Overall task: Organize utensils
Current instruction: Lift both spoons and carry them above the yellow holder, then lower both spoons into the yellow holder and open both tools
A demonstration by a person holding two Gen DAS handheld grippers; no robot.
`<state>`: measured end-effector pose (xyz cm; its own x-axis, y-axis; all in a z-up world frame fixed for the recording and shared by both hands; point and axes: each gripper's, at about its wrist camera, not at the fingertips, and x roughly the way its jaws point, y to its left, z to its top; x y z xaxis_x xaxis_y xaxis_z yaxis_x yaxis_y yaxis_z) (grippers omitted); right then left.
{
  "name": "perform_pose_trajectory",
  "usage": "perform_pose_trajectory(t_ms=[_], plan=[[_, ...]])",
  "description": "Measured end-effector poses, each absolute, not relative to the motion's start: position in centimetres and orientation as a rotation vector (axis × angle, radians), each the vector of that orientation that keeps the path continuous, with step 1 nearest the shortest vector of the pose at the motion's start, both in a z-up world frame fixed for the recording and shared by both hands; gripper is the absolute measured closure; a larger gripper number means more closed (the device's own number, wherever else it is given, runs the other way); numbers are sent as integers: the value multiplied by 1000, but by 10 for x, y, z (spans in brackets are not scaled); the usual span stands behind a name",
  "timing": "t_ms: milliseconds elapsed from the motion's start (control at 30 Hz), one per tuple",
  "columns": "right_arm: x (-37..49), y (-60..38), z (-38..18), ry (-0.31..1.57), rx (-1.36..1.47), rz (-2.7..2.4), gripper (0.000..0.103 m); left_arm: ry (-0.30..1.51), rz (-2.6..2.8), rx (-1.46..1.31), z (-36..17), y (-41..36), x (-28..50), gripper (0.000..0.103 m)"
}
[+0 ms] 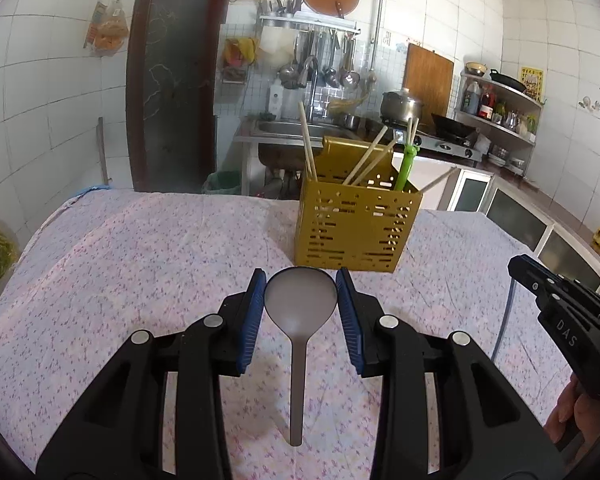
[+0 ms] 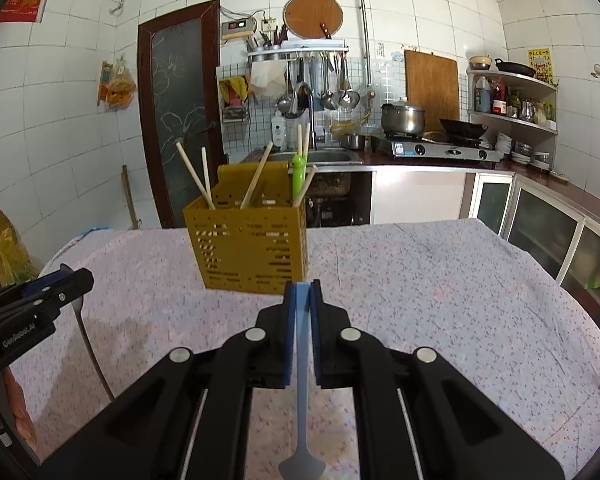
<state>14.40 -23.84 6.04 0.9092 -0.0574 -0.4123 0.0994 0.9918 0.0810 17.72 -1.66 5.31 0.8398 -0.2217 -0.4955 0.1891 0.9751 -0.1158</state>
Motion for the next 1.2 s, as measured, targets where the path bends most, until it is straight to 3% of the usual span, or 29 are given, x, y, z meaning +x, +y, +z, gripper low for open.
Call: perform_pose_trajectory(t_ms=[467,1000,1200], plan=[[151,-224,72,320,56,-99,96,498,-256,-48,60,-7,196,68],[233,-224,204,86,50,-58,96,209,-283,-63,208,-48,266,68],[280,-230,202,118,53,-45,96,204,-287,-62,200,-71,315,68]])
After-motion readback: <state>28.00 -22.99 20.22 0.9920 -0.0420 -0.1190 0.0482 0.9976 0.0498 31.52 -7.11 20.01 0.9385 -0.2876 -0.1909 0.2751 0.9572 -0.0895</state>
